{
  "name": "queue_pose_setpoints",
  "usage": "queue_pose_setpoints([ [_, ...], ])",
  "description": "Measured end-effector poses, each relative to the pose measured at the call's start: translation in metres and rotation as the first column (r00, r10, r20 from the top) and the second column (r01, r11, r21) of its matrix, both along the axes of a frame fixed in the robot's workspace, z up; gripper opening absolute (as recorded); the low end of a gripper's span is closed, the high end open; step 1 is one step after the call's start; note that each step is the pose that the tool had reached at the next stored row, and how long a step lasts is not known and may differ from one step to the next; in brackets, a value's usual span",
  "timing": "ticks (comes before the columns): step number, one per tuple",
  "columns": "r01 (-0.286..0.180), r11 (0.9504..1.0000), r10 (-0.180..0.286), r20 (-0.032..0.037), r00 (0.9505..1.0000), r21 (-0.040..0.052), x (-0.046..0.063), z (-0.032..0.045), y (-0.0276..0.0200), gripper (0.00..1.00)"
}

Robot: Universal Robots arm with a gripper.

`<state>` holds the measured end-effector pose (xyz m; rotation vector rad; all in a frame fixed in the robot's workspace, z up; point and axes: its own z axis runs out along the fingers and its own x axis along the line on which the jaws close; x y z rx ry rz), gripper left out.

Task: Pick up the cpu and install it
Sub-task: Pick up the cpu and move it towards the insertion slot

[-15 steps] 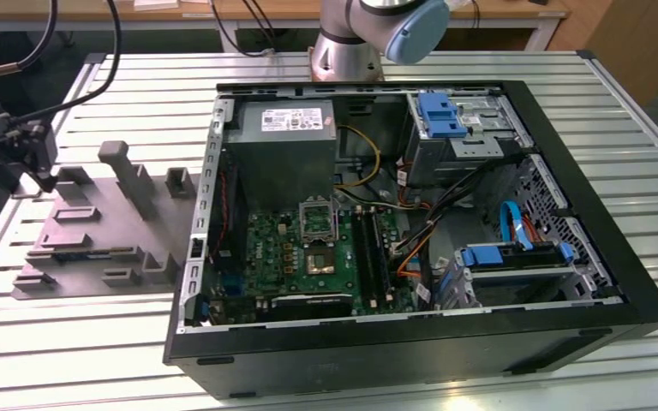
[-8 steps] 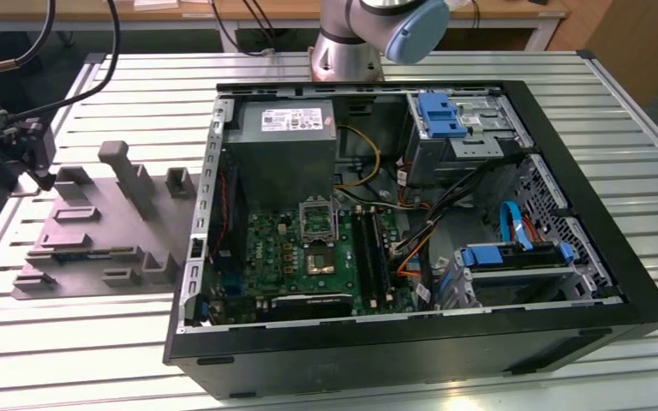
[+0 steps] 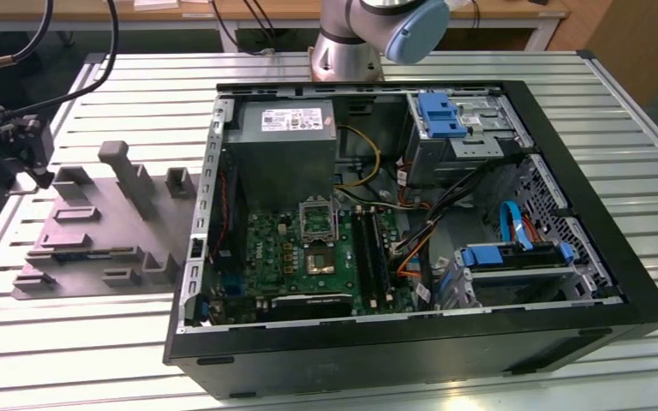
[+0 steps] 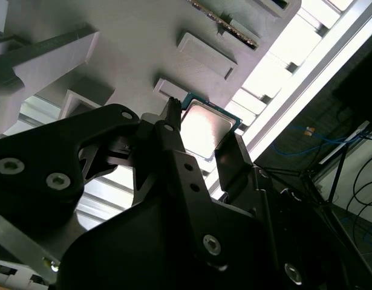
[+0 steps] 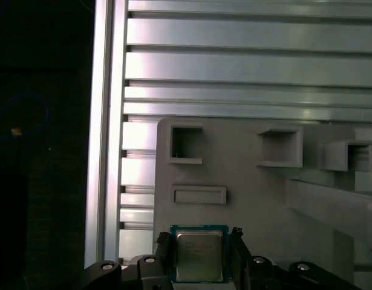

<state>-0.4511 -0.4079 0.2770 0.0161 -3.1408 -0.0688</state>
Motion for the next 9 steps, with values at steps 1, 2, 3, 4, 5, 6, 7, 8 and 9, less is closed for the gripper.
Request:
queue_pose_setpoints([
  [1,0.0,1.0,0.0,0.0,1.0,0.0,0.0,0.0002,0.0,0.47],
  [2,0.0,1.0,0.0,0.0,1.0,0.0,0.0,0.0004,0.0,0.47],
  [3,0.0,1.0,0.0,0.0,1.0,0.0,0.0,0.0006,0.0,0.47],
  [4,0.0,1.0,0.0,0.0,1.0,0.0,0.0,0.001,0.0,0.47],
  [5,0.0,1.0,0.0,0.0,1.0,0.0,0.0,0.0014,0.0,0.47],
  [6,0.0,1.0,0.0,0.0001,1.0,0.0001,0.0,0.0015,0.0,0.47],
  [7,0.0,1.0,0.0,0.0001,1.0,0.0,0.0,0.0016,0.0,0.47],
  [8,0.0,1.0,0.0,0.0,1.0,0.0,0.0,0.0018,0.0,0.47],
  [9,0.0,1.0,0.0,0.0,1.0,0.0,0.0,0.002,0.0,0.47],
])
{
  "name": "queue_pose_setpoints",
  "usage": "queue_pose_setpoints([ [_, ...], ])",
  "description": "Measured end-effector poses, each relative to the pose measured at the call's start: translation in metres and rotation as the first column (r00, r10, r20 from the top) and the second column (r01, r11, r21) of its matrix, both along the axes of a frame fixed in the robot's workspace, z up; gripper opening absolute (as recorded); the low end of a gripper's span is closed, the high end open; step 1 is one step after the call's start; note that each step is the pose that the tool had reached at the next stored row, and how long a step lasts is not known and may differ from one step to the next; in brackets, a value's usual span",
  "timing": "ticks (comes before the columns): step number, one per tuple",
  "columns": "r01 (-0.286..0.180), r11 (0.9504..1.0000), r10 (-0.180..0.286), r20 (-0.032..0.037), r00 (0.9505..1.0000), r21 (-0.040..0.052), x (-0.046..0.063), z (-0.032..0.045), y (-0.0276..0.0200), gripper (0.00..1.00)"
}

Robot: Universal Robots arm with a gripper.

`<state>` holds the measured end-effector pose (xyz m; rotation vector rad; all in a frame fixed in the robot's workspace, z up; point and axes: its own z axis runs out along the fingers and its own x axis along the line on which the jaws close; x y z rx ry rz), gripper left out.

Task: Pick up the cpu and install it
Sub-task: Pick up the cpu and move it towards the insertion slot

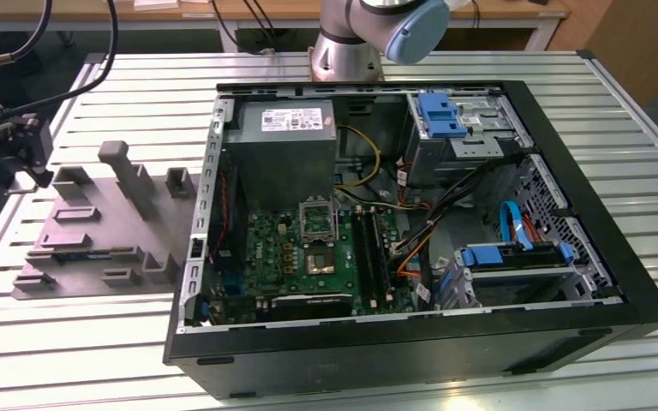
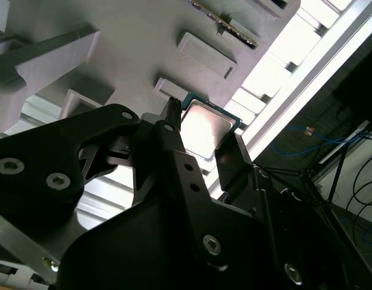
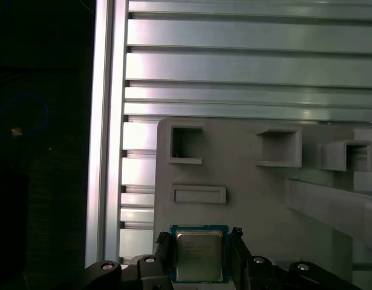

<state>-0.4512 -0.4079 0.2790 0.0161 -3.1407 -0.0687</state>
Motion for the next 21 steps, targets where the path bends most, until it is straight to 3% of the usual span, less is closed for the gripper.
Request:
queue_pose_setpoints([
  [21,0.0,1.0,0.0,0.0,1.0,0.0,0.0,0.0062,0.0,0.47],
])
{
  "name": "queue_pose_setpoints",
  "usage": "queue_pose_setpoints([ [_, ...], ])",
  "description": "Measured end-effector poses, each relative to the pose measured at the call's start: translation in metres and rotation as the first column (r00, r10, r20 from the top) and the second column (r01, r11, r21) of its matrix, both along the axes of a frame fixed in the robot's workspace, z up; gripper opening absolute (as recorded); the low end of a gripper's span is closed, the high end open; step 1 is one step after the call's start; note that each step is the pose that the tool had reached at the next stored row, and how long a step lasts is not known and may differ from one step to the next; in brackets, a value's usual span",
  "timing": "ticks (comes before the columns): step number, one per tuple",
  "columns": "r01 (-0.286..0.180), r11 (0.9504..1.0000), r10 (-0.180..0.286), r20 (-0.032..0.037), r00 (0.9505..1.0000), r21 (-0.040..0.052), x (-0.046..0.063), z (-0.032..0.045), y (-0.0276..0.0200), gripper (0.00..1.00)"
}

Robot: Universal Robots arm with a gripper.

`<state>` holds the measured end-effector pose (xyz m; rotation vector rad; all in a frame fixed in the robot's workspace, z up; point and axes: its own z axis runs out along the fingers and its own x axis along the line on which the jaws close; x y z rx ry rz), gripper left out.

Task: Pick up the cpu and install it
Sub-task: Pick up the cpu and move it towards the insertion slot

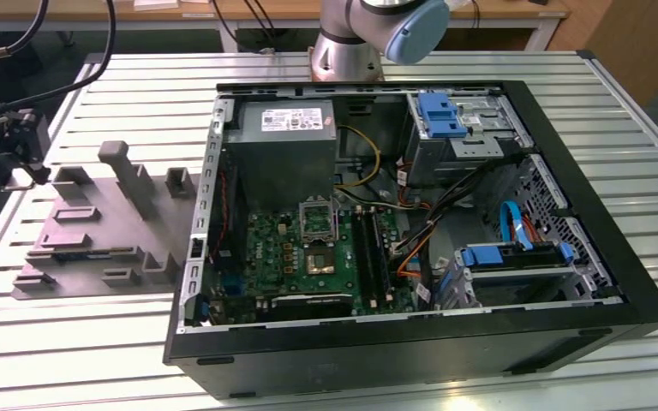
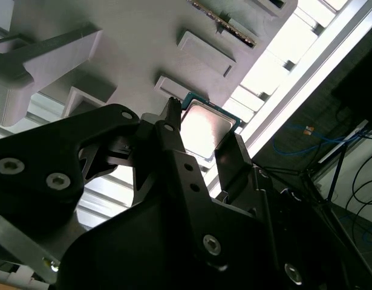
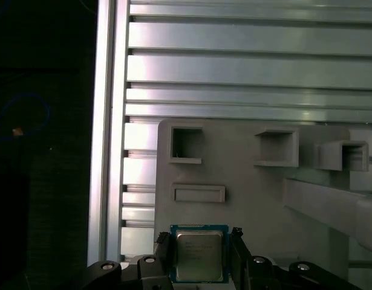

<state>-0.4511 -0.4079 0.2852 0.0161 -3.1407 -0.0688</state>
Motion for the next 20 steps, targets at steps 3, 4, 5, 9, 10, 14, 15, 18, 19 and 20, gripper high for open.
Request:
queue_pose_setpoints([
  [3,0.0,1.0,0.0,-0.0002,1.0,-0.0001,0.0,0.0008,0.0,0.47],
  [4,0.0,1.0,0.0,-0.0001,1.0,-0.0001,0.0,0.0011,0.0,0.47],
  [5,0.0,1.0,0.0,0.0,1.0,0.0,0.0,0.0013,0.0,0.47],
  [9,0.0,1.0,0.0,0.0,1.0,0.0,0.0,0.003,0.0001,0.47],
  [10,0.0,1.0,0.0,0.0001,1.0,0.0001,0.0,0.0032,0.0001,0.47],
  [14,0.0,1.0,0.0,0.0002,1.0,0.0001,0.0,0.0043,0.0001,0.47],
  [15,0.0,1.0,0.0,0.0001,1.0,0.0001,0.0,0.0054,0.0,0.47],
  [18,0.0,1.0,0.0,0.0001,1.0,0.0001,0.0,0.0059,0.0,0.47],
  [19,0.0,1.0,0.0,0.0001,1.0,0.0,0.0,0.0059,0.0001,0.47],
  [20,0.0,1.0,0.0,0.0001,1.0,0.0,0.0,0.0059,0.0001,0.47],
])
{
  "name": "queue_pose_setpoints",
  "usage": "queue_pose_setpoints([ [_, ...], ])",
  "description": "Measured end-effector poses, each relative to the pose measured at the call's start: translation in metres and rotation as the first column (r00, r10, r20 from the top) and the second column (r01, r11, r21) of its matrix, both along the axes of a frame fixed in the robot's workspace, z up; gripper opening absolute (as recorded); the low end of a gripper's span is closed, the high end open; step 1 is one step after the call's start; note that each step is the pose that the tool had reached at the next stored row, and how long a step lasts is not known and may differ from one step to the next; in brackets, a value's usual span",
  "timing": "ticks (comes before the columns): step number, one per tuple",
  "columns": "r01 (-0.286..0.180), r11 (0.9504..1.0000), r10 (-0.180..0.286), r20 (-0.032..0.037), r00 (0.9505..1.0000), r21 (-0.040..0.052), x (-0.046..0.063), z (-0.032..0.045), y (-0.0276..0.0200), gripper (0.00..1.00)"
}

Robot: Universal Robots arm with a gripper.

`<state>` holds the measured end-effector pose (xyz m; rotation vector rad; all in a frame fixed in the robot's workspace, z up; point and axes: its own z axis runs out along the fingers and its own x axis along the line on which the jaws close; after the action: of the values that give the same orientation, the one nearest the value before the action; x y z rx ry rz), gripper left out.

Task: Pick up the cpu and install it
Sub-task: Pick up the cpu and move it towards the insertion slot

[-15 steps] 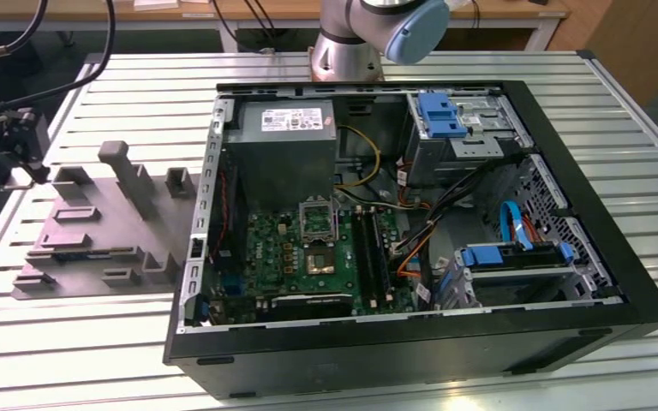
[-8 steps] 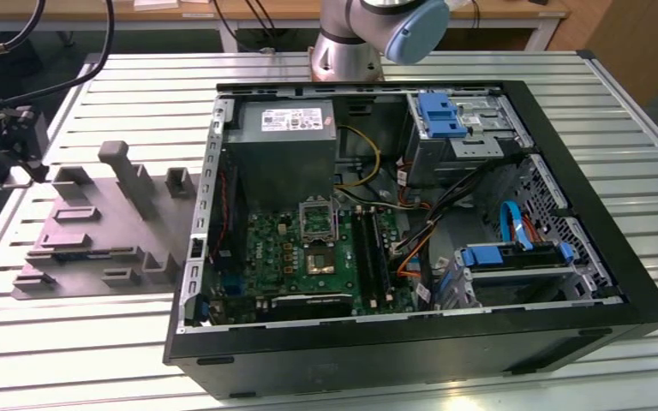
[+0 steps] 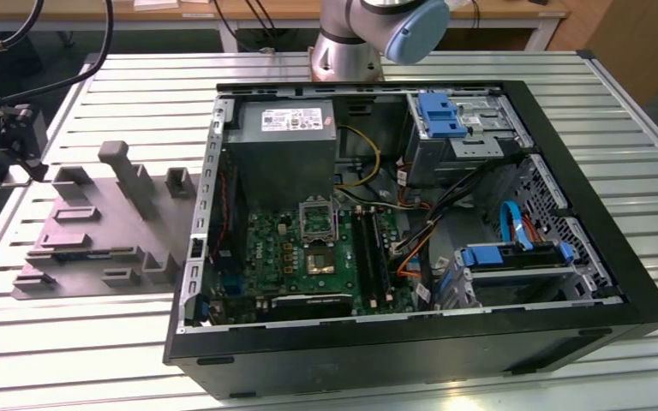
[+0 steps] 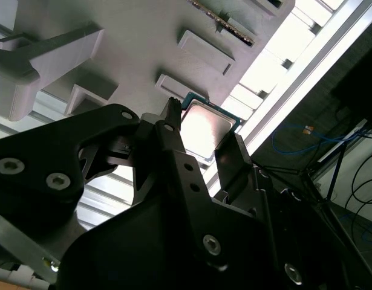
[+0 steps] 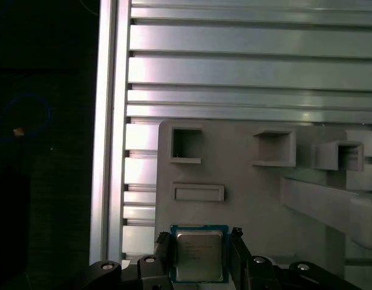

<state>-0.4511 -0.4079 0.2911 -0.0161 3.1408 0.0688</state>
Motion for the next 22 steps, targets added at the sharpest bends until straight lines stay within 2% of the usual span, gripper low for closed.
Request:
queue_pose_setpoints([
  [6,0.0,1.0,0.0,-0.0004,1.0,-0.0003,0.0,0.0015,0.0,0.47],
  [16,0.0,1.0,0.0,0.0,1.0,0.0,0.0,0.0121,0.0,0.47],
  [22,0.0,1.0,0.0,-0.0001,1.0,0.0022,0.0,0.0132,0.0,0.47],
])
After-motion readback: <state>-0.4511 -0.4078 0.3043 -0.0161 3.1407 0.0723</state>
